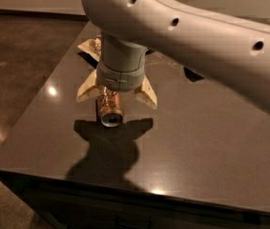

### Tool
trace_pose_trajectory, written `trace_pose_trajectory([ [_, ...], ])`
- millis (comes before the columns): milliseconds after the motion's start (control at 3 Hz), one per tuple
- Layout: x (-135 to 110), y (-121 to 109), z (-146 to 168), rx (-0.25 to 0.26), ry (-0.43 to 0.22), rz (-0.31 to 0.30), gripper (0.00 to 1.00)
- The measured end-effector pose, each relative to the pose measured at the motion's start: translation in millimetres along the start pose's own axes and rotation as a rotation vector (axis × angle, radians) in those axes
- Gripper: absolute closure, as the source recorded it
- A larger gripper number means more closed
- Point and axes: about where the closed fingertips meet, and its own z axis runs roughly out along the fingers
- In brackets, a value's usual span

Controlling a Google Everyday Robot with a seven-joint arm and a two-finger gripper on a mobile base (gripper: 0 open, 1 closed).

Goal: Place orange can upright

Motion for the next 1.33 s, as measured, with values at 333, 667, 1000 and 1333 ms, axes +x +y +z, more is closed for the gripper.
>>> trace_pose_trajectory([
  [333, 2, -6, 9, -0.023, -0.006, -0.018, 0.00],
  [667, 4, -10, 18, -0.052, -0.018, -0.043, 0.03],
  [1000, 3, -9, 21, -0.072, -0.030, -0.062, 0.27],
  [1333, 2, -9, 21, -0.084, -0.045, -0.075, 0.57],
])
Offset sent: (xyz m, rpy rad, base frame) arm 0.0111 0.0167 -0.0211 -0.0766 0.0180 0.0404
